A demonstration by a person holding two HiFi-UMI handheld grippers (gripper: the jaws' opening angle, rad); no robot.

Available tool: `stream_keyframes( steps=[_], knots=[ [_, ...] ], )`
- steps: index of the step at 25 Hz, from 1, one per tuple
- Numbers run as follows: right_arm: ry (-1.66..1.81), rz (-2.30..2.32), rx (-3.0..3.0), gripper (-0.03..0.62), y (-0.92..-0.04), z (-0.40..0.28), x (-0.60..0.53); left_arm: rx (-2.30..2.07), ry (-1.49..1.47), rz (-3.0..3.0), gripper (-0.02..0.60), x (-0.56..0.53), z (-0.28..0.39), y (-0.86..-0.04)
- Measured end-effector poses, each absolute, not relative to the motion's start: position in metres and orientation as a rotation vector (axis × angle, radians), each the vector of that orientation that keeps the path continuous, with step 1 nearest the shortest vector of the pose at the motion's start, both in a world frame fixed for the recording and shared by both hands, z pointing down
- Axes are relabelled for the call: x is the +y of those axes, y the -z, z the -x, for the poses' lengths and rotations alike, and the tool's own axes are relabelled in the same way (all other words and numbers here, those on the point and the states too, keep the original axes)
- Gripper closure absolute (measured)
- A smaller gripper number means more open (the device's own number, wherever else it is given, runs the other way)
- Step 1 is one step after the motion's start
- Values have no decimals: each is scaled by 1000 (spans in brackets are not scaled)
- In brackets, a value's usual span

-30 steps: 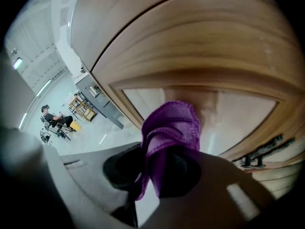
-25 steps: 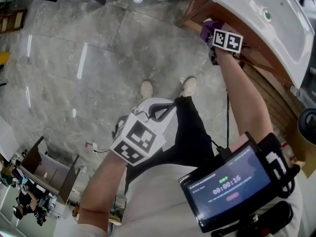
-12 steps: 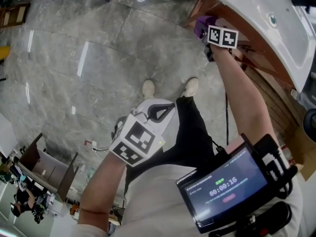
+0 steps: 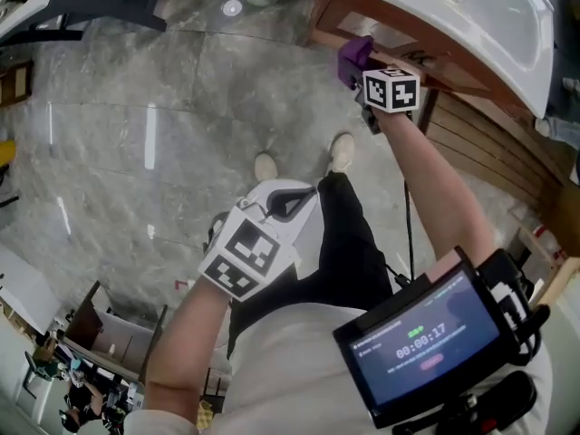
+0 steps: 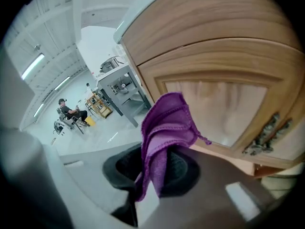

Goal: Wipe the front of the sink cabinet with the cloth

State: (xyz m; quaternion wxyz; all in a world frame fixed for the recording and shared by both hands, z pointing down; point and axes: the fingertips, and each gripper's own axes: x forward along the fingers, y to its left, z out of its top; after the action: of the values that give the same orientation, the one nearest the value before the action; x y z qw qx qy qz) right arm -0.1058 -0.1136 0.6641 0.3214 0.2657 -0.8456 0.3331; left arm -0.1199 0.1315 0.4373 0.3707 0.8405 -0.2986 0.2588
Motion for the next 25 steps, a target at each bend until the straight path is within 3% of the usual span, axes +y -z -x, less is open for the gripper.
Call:
stream_keyframes(
  steps=[16, 25],
  knots=[
    [-963, -1186, -1897, 513, -703, -325, -136, -455, -817, -2287, 575, 43, -109, -444],
    [-1005, -1288, -1801, 513, -755, -438, -191, -433, -839, -2283, 575, -9, -192, -473]
  ],
)
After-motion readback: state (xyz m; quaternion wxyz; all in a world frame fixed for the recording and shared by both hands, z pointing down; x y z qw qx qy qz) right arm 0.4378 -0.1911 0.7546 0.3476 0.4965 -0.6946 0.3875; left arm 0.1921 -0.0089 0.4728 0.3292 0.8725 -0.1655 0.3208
